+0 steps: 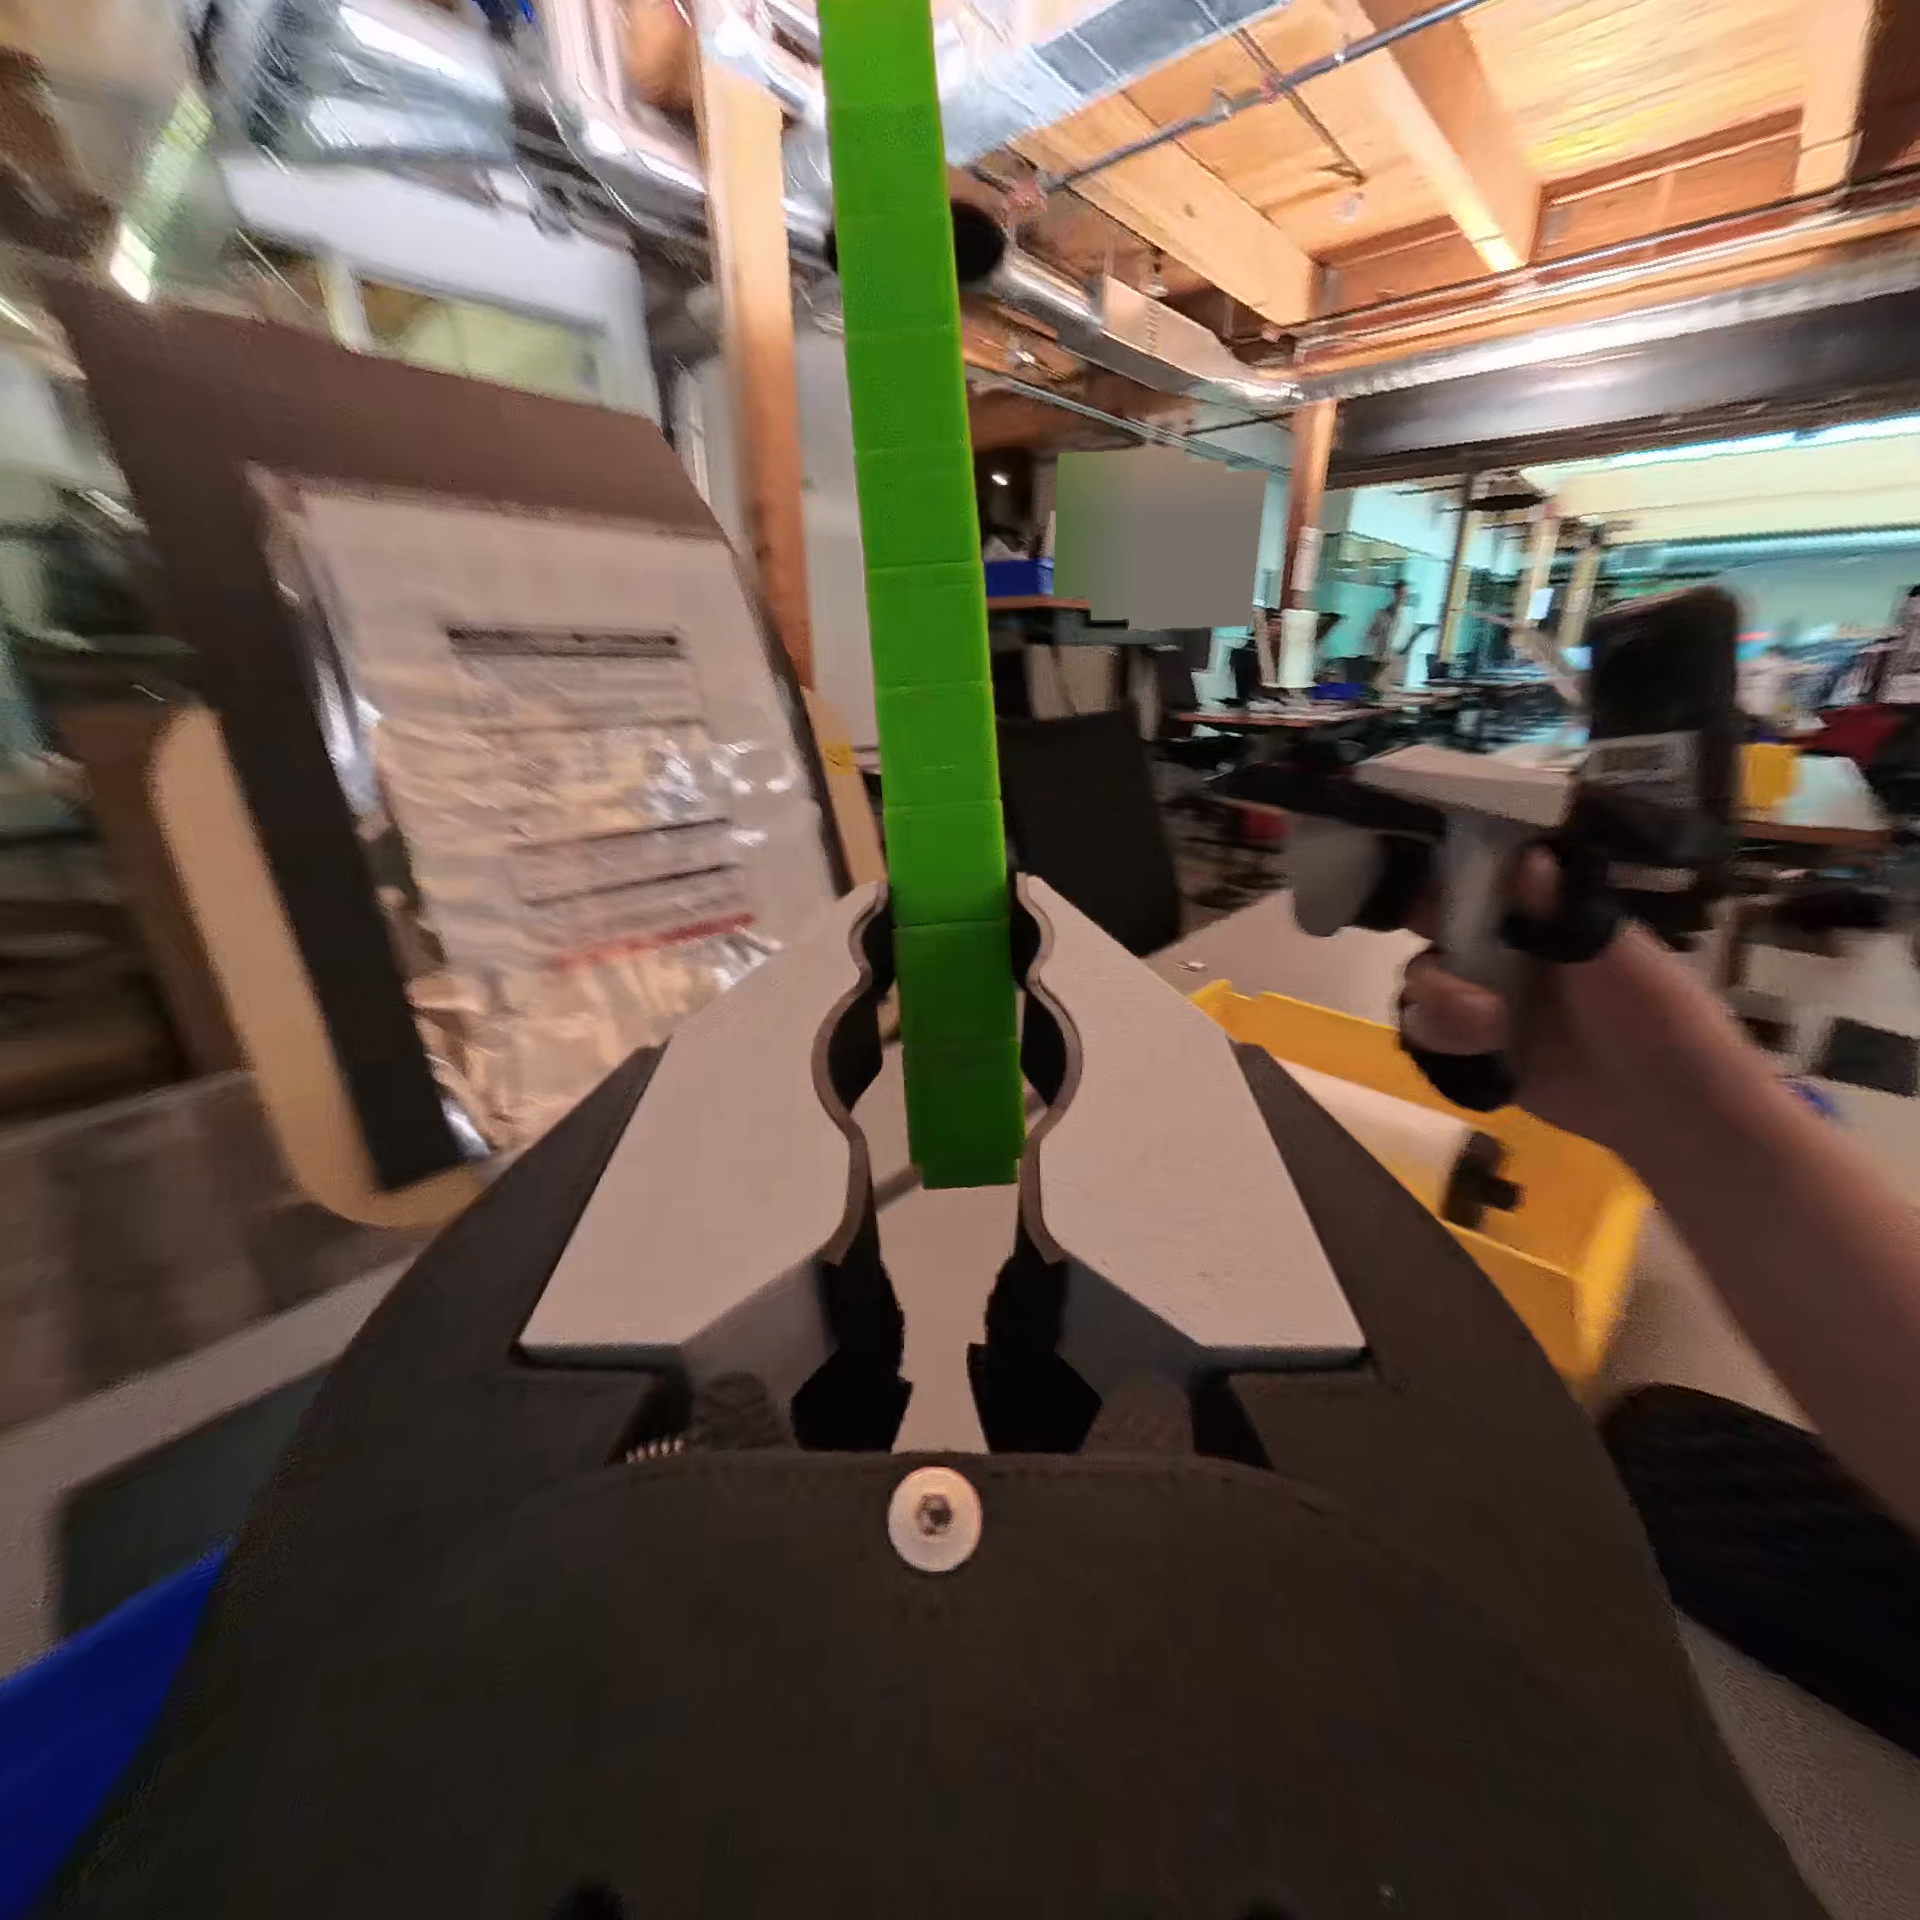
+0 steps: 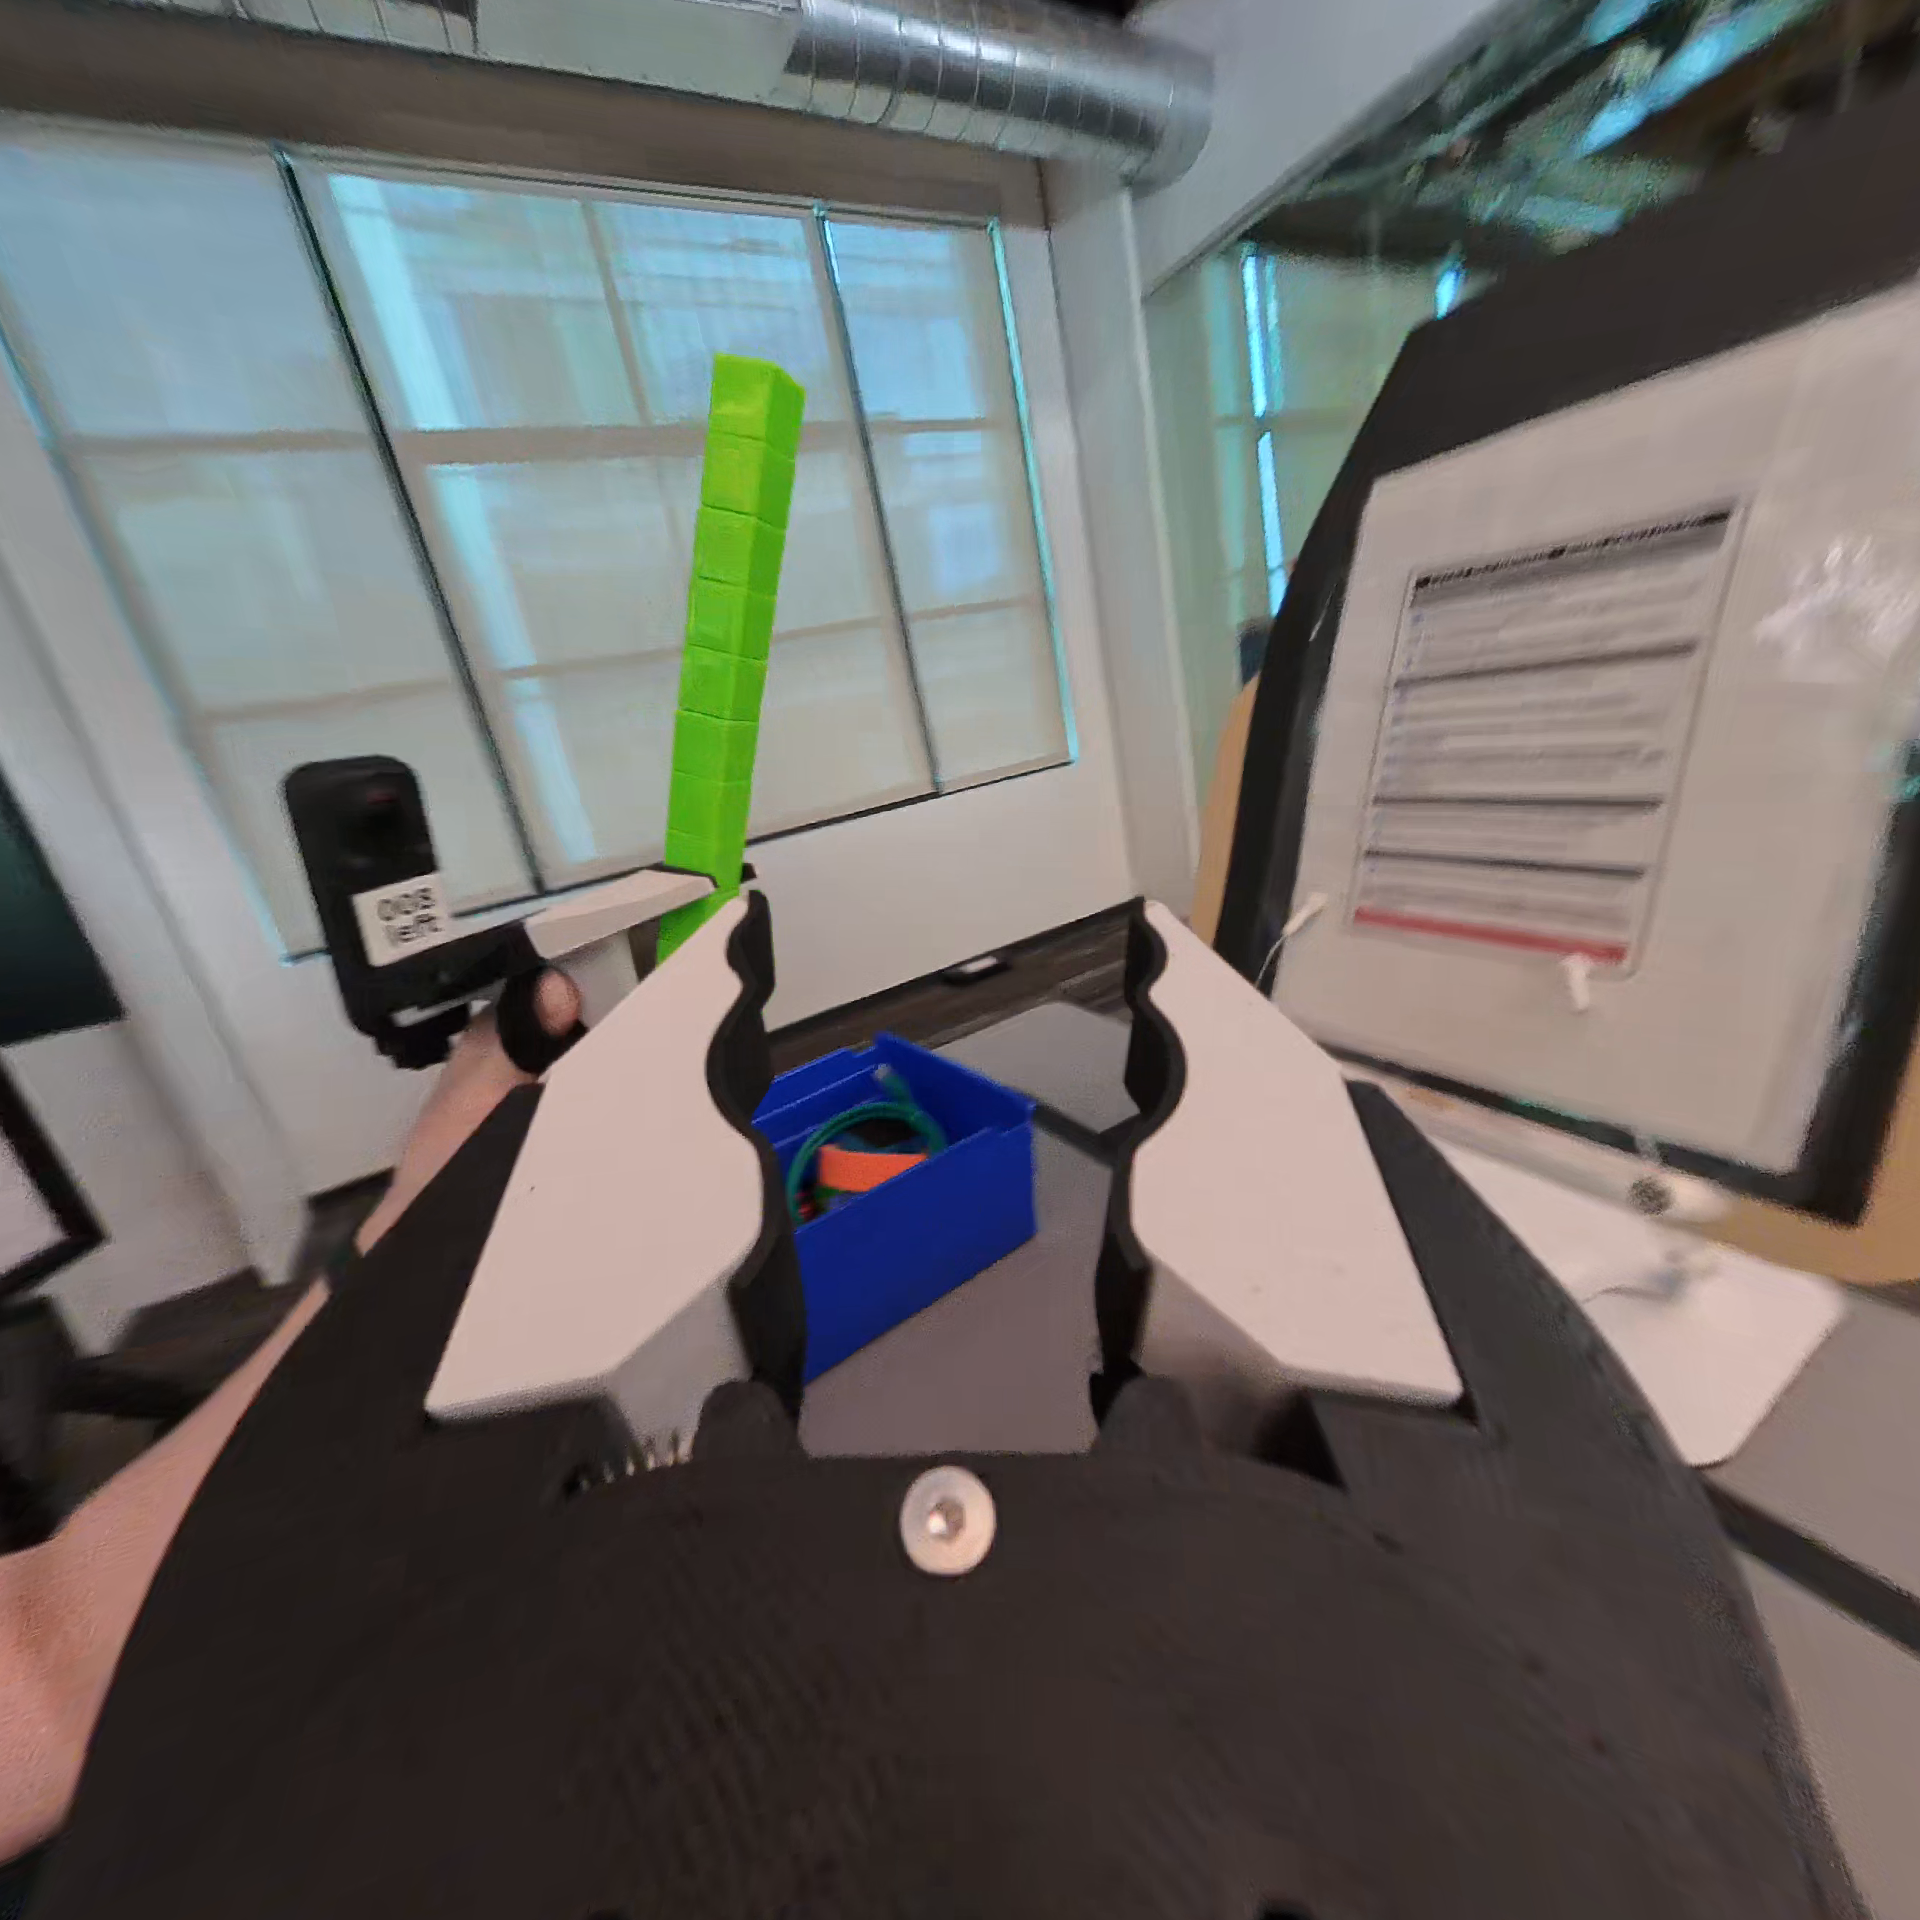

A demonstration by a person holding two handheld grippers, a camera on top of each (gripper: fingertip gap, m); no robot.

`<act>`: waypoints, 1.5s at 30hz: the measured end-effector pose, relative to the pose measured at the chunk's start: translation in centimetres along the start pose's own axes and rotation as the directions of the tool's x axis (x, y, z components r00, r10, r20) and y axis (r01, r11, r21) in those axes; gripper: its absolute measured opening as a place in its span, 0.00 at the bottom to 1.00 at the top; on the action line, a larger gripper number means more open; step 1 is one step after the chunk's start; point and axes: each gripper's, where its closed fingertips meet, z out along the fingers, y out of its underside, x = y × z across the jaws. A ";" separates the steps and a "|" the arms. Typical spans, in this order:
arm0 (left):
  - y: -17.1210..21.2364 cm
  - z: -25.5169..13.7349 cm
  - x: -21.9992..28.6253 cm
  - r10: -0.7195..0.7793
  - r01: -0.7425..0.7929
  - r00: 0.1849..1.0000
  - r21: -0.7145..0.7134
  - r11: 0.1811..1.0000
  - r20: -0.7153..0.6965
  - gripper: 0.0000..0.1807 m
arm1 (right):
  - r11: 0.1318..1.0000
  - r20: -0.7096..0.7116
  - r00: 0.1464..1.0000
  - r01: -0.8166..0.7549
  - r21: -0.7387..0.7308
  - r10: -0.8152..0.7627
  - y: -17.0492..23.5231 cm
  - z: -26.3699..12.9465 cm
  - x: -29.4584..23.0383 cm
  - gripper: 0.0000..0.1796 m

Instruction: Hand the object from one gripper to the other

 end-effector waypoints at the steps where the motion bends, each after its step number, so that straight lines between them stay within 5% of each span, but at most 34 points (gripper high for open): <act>1: -0.3 -0.2 -0.1 0.046 -0.046 0.998 0.019 0.999 0.032 0.11 | 0.999 -0.014 0.999 0.046 0.010 -0.046 -0.5 -0.1 -0.6 0.37; 8: 0.6 1.4 3.2 0.261 -0.267 0.960 0.059 0.962 0.098 0.11 | 0.999 0.075 0.996 0.040 -0.036 -0.038 0.3 1.2 -5.8 0.39; 16: 4.7 4.6 7.8 0.327 -0.327 0.945 -0.031 0.945 0.012 0.11 | 0.997 -0.054 0.999 -0.002 -0.082 -0.003 2.6 2.2 -3.6 0.36; 19: 5.8 5.2 8.2 0.340 -0.339 0.940 -0.078 0.937 -0.007 0.11 | 0.994 0.022 0.999 -0.038 -0.103 0.040 3.1 2.1 -4.0 0.12; 20: 6.2 5.4 8.2 0.350 -0.350 0.937 -0.096 0.932 -0.021 0.12 | 0.993 0.015 0.999 -0.041 -0.113 0.043 3.2 2.0 -3.6 0.12; 25: 7.8 5.4 7.9 0.343 -0.365 0.930 -0.248 0.897 -0.130 0.42 | 0.937 -0.067 0.961 0.245 -0.247 -0.269 3.4 0.8 -0.5 0.11; 27: 7.0 4.7 7.6 0.263 -0.296 0.952 -0.264 0.918 -0.154 0.42 | 0.814 -0.070 0.844 0.488 -0.314 -0.532 3.1 0.1 0.5 0.11; 30: 4.6 3.3 7.8 0.141 -0.184 0.973 -0.244 0.952 -0.184 0.41 | 0.498 -0.083 0.516 0.754 -0.428 -0.853 2.5 -1.0 2.1 0.11; 37: 2.2 2.0 9.3 0.129 -0.162 0.982 -0.252 0.954 -0.140 0.45 | 0.073 -0.089 0.040 0.913 -0.401 -0.995 2.2 -0.3 0.5 0.11; 45: 3.1 2.4 8.4 0.162 -0.182 0.982 -0.281 0.942 -0.092 0.34 | -0.097 -0.040 -0.118 0.931 -0.352 -0.992 4.2 1.0 -1.5 0.11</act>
